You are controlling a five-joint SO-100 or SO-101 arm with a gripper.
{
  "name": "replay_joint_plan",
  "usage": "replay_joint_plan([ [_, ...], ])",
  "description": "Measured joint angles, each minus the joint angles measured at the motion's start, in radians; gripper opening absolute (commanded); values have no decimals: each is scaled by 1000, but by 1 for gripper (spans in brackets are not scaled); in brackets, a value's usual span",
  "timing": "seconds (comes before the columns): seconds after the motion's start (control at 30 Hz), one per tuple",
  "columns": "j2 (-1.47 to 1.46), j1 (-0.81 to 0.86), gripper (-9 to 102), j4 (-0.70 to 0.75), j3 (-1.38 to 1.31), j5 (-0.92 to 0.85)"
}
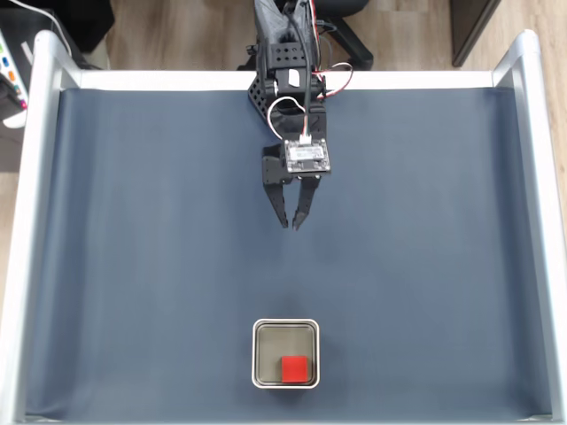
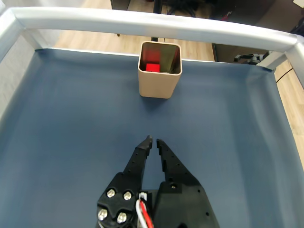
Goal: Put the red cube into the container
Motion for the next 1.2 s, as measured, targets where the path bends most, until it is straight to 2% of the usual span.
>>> replay_joint_plan([
  [0.17,196,9,0,3,149,3],
  [0.33,290,9,0,64,241,-15],
  [0.93,348,-31,0,522,262,31],
  [1.2,350,-31,1,649,262,8],
])
